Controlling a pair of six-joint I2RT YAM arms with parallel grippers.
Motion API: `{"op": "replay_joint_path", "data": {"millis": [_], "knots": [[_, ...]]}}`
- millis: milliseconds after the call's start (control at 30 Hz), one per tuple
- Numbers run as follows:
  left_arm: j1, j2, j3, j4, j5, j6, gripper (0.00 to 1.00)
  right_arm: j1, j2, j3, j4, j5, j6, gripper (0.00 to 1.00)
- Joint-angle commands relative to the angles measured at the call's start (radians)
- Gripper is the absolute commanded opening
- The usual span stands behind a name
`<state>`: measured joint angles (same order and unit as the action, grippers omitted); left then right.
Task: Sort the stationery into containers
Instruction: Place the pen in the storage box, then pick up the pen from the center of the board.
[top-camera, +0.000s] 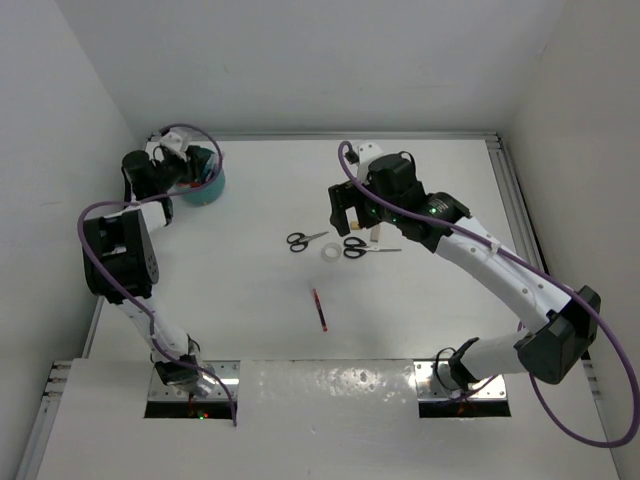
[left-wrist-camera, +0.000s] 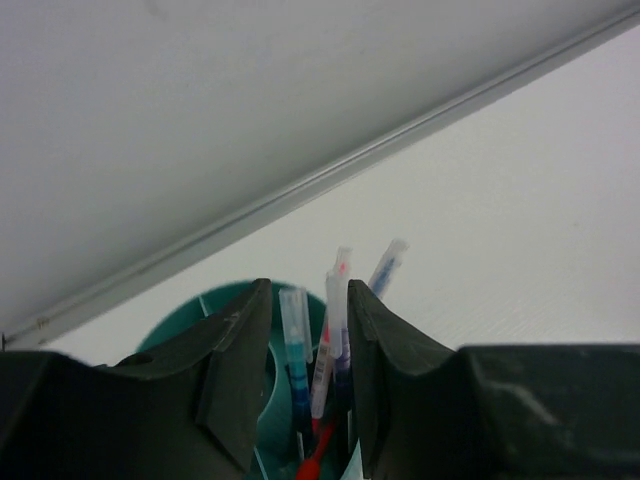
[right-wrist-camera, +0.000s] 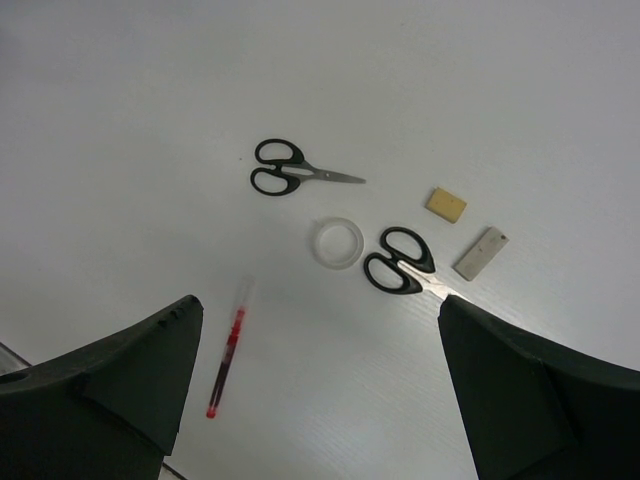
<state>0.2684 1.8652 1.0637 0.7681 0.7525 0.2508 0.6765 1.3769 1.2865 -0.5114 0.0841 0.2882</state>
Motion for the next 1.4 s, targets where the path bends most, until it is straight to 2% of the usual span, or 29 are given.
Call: {"op": "replay_joint_path", "data": {"millis": [0,67,100,133,167,200,267,300,367,400,433,467,500,533,600,667,800,933,1133,1200,1300,1333,1367], "knots": [[-0.003,-0.115,0.123,-0.046,0.215,0.13,0.35,0.003,-0.042,0.001,-0.01,0.049,0.026,0.99],[-0.032,-0.126,0.246,-0.606,0.321,0.406,0.35,-0.005,-0.041,-0.007,-0.036,0.059,0.043,0.99],[-0.105,-0.117,0.328,-0.909,0.283,0.586,0.35,-0.005,-0.047,-0.018,-0.064,0.062,0.052,0.99],[-0.15,-0.115,0.429,-1.319,0.199,0.886,0.33,-0.006,-0.052,-0.027,-0.075,0.08,0.08,0.99],[-0.187,-0.121,0.436,-1.437,0.18,0.972,0.31,-0.009,-0.061,-0.039,-0.084,0.088,0.097,0.99],[-0.24,-0.161,0.38,-1.554,0.183,1.017,0.3,-0.009,-0.088,-0.079,-0.088,0.1,0.136,0.99],[-0.291,-0.233,0.27,-1.554,0.238,0.964,0.31,-0.005,-0.13,-0.136,-0.072,0.112,0.158,0.99],[-0.343,-0.314,0.155,-1.475,0.238,0.829,0.31,0.003,-0.166,-0.198,-0.067,0.127,0.182,0.99],[-0.397,-0.397,0.041,-1.288,0.142,0.547,0.31,0.023,-0.203,-0.263,-0.065,0.184,0.219,0.96],[-0.438,-0.485,-0.078,-1.069,0.081,0.254,0.31,0.032,-0.219,-0.324,-0.064,0.196,0.258,0.92],[-0.449,-0.529,-0.134,-0.97,-0.071,0.138,0.31,0.059,-0.235,-0.36,-0.061,0.21,0.275,0.84],[-0.454,-0.567,-0.178,-0.893,-0.155,0.025,0.31,0.078,-0.233,-0.387,-0.046,0.22,0.29,0.77],[-0.448,-0.633,-0.235,-0.797,-0.242,-0.168,0.31,0.102,-0.222,-0.429,-0.038,0.211,0.308,0.6],[-0.436,-0.658,-0.251,-0.785,-0.407,-0.241,0.31,0.151,-0.175,-0.441,-0.03,0.197,0.312,0.51],[-0.391,-0.713,-0.258,-0.797,-0.511,-0.432,0.31,0.201,-0.107,-0.44,-0.021,0.13,0.316,0.29],[-0.37,-0.76,-0.257,-0.861,-0.599,-0.479,0.31,0.274,-0.014,-0.432,0.025,0.091,0.306,0.25],[-0.331,-0.845,-0.321,-0.914,-0.711,-0.479,0.31,0.376,0.094,-0.431,0.155,0.005,0.296,0.55],[-0.308,-0.945,-0.369,-0.909,-0.78,-0.458,0.31,0.397,0.227,-0.388,0.227,-0.049,0.318,0.55],[-0.305,-1.052,-0.432,-0.854,-0.835,-0.458,0.32,0.4,0.356,-0.31,0.208,-0.034,0.338,0.54],[-0.301,-1.067,-0.442,-0.837,-0.837,-0.475,0.32,0.4,0.398,-0.3,0.195,-0.027,0.338,0.51],[-0.298,-1.08,-0.453,-0.836,-0.838,-0.493,0.32,0.4,0.421,-0.309,0.197,-0.012,0.347,0.34],[-0.298,-1.087,-0.458,-0.836,-0.838,-0.498,0.32,0.4,0.419,-0.32,0.195,0.003,0.357,0.19],[-0.298,-1.089,-0.456,-0.837,-0.838,-0.496,0.32,0.399,0.418,-0.329,0.192,0.014,0.362,0.09]]}}
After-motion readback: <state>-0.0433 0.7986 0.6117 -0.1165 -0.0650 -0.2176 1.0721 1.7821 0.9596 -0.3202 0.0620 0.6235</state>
